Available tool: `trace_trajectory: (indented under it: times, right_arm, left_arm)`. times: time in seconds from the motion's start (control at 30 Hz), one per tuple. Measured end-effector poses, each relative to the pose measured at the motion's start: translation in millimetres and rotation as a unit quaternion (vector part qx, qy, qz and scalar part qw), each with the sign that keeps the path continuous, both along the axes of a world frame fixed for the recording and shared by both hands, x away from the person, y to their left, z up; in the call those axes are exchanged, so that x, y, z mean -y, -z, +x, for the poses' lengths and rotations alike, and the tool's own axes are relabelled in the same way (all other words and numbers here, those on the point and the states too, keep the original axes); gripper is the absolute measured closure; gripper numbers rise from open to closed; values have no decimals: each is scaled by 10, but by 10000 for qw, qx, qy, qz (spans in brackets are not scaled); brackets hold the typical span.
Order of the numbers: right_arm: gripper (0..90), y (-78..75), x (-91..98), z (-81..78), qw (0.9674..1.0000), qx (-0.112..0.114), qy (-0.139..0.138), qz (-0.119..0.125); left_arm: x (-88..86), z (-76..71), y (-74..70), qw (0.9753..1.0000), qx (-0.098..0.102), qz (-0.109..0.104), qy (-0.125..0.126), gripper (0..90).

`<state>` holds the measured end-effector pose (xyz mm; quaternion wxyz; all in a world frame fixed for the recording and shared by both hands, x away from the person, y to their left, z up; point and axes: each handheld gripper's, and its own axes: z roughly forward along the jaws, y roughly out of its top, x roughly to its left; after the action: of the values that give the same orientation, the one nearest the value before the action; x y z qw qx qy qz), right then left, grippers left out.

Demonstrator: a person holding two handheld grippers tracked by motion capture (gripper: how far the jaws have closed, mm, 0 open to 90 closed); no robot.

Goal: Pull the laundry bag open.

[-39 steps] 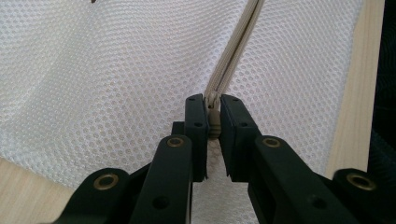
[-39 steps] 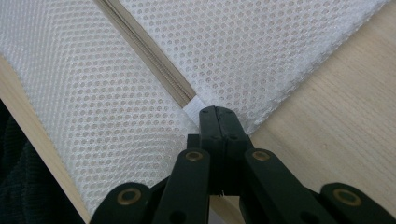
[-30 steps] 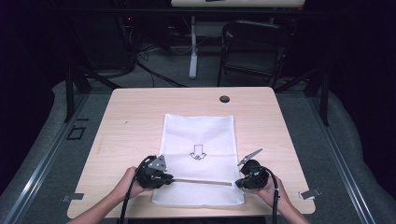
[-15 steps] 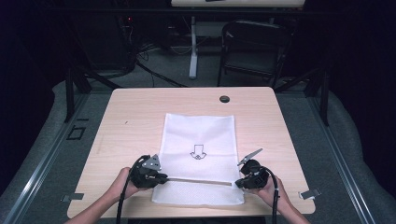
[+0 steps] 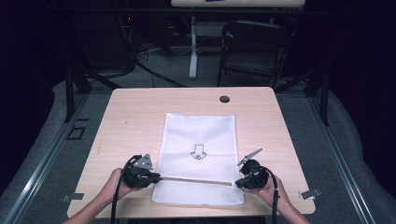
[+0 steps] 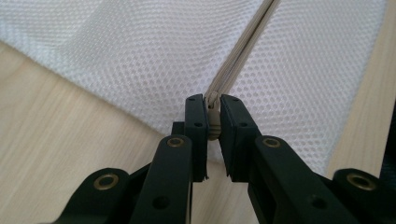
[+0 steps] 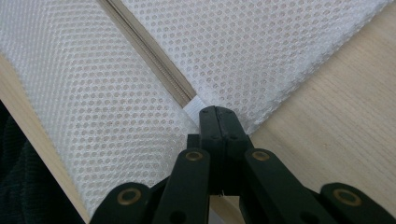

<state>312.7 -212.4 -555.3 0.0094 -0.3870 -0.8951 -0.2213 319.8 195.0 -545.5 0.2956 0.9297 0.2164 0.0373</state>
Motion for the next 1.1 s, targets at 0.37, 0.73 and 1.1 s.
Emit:
trace_trajectory:
  times: [0.37,0.73,1.1]
  right_arm:
    - [900,2,-1,1,10000,6,9,15]
    - [900,1,-1,5,10000,35,-50,-21]
    - [860,-12,-6,4,9998,100,-166,-6]
  left_arm:
    - [-184,-16,19,9997,-37,41,-243,825]
    - [-176,-47,63,9993,-160,126,-301,825]
    - [-167,-17,55,9980,-356,28,-529,811]
